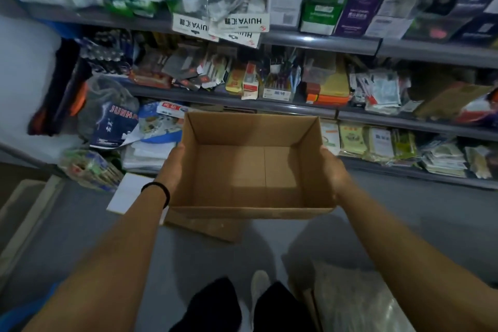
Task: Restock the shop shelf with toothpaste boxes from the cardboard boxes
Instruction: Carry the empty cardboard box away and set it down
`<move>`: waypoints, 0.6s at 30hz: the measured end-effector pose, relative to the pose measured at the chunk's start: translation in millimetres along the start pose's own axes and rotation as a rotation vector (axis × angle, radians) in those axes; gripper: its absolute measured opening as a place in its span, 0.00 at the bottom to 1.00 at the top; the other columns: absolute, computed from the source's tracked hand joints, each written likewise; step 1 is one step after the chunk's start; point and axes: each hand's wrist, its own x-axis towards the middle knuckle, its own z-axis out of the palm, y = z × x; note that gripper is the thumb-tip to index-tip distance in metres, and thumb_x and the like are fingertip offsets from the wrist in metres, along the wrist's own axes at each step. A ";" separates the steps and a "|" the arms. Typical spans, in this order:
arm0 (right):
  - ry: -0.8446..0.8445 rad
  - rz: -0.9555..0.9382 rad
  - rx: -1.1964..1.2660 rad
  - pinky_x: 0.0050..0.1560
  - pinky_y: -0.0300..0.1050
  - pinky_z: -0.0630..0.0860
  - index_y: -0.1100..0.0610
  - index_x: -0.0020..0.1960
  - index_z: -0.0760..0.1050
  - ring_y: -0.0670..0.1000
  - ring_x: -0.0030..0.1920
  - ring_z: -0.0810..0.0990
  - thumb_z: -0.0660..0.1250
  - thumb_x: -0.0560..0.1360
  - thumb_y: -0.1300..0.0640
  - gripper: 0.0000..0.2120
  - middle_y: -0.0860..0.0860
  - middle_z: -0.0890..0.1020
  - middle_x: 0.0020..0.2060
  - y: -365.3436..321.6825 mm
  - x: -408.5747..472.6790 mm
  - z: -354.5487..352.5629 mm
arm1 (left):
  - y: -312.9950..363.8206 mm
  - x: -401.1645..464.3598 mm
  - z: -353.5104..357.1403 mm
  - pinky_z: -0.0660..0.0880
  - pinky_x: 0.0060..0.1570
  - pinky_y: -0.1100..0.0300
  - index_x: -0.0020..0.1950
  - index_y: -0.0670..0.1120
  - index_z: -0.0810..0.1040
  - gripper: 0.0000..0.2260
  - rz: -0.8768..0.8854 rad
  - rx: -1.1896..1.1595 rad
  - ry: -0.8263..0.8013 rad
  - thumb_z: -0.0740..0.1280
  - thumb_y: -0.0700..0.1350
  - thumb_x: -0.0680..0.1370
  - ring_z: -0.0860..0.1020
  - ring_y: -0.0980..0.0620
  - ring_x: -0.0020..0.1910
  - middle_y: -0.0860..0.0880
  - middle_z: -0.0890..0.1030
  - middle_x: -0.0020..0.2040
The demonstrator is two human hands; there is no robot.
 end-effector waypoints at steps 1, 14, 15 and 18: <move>0.013 0.002 -0.003 0.69 0.59 0.66 0.57 0.69 0.71 0.60 0.65 0.73 0.53 0.80 0.39 0.28 0.57 0.74 0.66 1.5 8.6 10.7 | -1.4 16.0 -4.6 0.64 0.69 0.44 0.75 0.51 0.63 0.29 -0.020 -0.015 -0.011 0.53 0.65 0.78 0.69 0.44 0.66 0.44 0.70 0.70; 0.247 0.180 0.105 0.64 0.51 0.70 0.59 0.64 0.76 0.58 0.60 0.75 0.54 0.81 0.41 0.25 0.58 0.78 0.57 88.5 99.5 179.8 | -49.9 231.7 -56.7 0.62 0.71 0.44 0.76 0.58 0.58 0.44 -0.107 0.199 -0.201 0.56 0.76 0.63 0.65 0.47 0.71 0.50 0.65 0.74; 0.255 0.207 0.118 0.59 0.48 0.71 0.60 0.63 0.76 0.57 0.58 0.76 0.54 0.81 0.42 0.25 0.57 0.78 0.55 99.1 104.2 194.7 | -59.3 244.3 -62.2 0.62 0.70 0.44 0.76 0.56 0.59 0.39 -0.117 0.211 -0.200 0.55 0.73 0.68 0.66 0.46 0.70 0.48 0.65 0.73; 0.258 0.249 0.138 0.54 0.47 0.71 0.61 0.65 0.75 0.57 0.59 0.76 0.53 0.82 0.42 0.26 0.58 0.79 0.57 139.0 118.9 234.5 | -97.5 278.6 -80.3 0.62 0.70 0.44 0.75 0.55 0.62 0.34 -0.141 0.271 -0.214 0.53 0.70 0.73 0.67 0.47 0.69 0.49 0.67 0.72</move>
